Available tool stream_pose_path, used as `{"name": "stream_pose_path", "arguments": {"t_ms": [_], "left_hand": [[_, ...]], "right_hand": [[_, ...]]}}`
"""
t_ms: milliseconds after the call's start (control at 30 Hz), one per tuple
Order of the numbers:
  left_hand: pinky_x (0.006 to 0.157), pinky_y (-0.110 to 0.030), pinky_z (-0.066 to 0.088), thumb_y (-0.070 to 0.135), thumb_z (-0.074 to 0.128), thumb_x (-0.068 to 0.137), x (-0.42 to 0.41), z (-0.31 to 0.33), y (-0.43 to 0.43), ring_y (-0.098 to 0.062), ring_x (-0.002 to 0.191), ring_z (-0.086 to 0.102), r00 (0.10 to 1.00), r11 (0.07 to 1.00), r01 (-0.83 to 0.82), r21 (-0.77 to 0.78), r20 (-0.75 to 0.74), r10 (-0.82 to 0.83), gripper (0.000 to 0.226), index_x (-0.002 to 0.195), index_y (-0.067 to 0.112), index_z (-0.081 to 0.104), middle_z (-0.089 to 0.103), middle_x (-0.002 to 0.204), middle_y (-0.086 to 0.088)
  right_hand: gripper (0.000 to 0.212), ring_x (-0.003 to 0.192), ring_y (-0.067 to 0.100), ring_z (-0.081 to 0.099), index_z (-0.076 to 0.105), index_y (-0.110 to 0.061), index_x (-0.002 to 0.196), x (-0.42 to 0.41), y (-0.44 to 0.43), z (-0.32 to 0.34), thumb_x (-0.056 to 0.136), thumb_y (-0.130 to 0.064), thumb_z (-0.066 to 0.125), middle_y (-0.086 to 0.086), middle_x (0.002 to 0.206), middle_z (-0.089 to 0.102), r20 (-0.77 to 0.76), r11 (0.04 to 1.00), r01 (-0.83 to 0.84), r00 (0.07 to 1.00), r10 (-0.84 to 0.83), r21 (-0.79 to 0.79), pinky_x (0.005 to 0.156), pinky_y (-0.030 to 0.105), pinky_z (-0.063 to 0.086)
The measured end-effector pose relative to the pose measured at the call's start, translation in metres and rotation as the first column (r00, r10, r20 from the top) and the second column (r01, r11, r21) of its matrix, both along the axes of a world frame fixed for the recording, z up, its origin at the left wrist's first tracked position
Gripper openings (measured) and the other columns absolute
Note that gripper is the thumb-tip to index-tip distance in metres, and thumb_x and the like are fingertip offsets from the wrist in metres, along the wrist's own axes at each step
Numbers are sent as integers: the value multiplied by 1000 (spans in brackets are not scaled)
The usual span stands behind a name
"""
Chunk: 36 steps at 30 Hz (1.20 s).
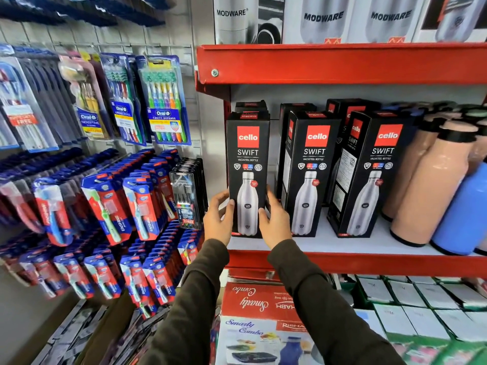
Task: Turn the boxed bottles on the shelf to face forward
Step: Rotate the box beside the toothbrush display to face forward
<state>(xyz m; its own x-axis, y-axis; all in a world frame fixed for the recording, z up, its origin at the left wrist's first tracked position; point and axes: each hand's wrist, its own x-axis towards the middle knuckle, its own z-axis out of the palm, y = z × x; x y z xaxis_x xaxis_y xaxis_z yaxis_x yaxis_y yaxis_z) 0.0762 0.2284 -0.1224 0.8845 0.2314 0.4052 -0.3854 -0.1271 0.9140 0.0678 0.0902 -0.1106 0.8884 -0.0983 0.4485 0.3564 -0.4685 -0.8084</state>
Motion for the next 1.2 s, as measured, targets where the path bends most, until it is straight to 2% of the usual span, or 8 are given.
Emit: {"name": "stream_pose_path", "arguments": {"t_ms": [133, 267, 467, 600, 700, 800, 1033, 1200], "left_hand": [[107, -41, 48, 19, 53, 98, -5, 2, -1, -14, 118, 59, 999, 1000, 0, -25, -40, -1, 33, 131, 17, 56, 63, 127, 0], [105, -45, 49, 19, 55, 97, -9, 4, -1, -12, 113, 61, 998, 999, -6, -38, -68, 4, 34, 131, 15, 58, 64, 118, 5], [103, -47, 51, 24, 58, 95, -21, 0, 2, -13, 115, 64, 997, 997, 18, -77, -72, -24, 33, 127, 19, 62, 69, 121, 1], [103, -46, 51, 25, 61, 94, -35, -2, 2, -7, 113, 65, 997, 991, 31, -128, -66, -40, 26, 119, 33, 65, 70, 118, 6], [102, -47, 52, 27, 63, 93, -44, -3, 3, -9, 114, 65, 998, 991, 17, -130, -60, -25, 30, 123, 26, 65, 70, 121, 1], [100, -47, 53, 25, 64, 92, -51, -4, 2, -10, 112, 66, 999, 990, -2, -139, -49, -5, 28, 119, 32, 63, 71, 118, 2], [98, -43, 55, 26, 65, 91, -62, -5, 0, 4, 104, 67, 999, 991, -20, -130, -41, 14, 24, 106, 45, 65, 69, 102, 26], [103, -35, 51, 24, 61, 94, -64, -6, -7, 16, 100, 62, 999, 991, -44, -129, -32, 40, 27, 112, 44, 60, 64, 105, 29]], "right_hand": [[49, 121, 19, 58, 44, -21, 142, -3, 5, -4, 96, -8, 50, 8, 132, 61, 8, 985, 43, 999, -45, 169, 101, 19, 39], [41, 111, 23, 63, 48, -17, 140, -5, 6, -5, 99, -18, 49, 8, 122, 65, -9, 973, 35, 999, -34, 228, 94, 20, 42], [41, 106, 3, 57, 51, -15, 138, -17, 1, -8, 97, -20, 54, 3, 132, 60, -13, 960, 38, 999, -36, 277, 81, -6, 38], [41, 102, 0, 59, 53, -19, 136, -30, -1, -10, 95, -22, 58, -10, 121, 58, -1, 946, 27, 1000, -28, 322, 76, -5, 40], [40, 91, -9, 60, 56, -22, 133, -39, -2, -10, 93, -23, 60, -19, 113, 55, 5, 937, 30, 999, -34, 347, 72, -5, 41], [40, 96, -1, 62, 58, -23, 132, -46, -3, -11, 92, -24, 62, -16, 115, 57, 4, 929, 23, 1000, -27, 370, 72, -3, 43], [41, 103, 5, 66, 58, -27, 131, -56, -4, -11, 91, -24, 63, 0, 130, 63, 28, 931, 22, 999, -35, 364, 77, 0, 46], [39, 102, 10, 68, 58, -27, 131, -57, -7, -9, 92, -26, 62, -7, 124, 64, 11, 942, -4, 1000, 0, 337, 78, -1, 45]]}}
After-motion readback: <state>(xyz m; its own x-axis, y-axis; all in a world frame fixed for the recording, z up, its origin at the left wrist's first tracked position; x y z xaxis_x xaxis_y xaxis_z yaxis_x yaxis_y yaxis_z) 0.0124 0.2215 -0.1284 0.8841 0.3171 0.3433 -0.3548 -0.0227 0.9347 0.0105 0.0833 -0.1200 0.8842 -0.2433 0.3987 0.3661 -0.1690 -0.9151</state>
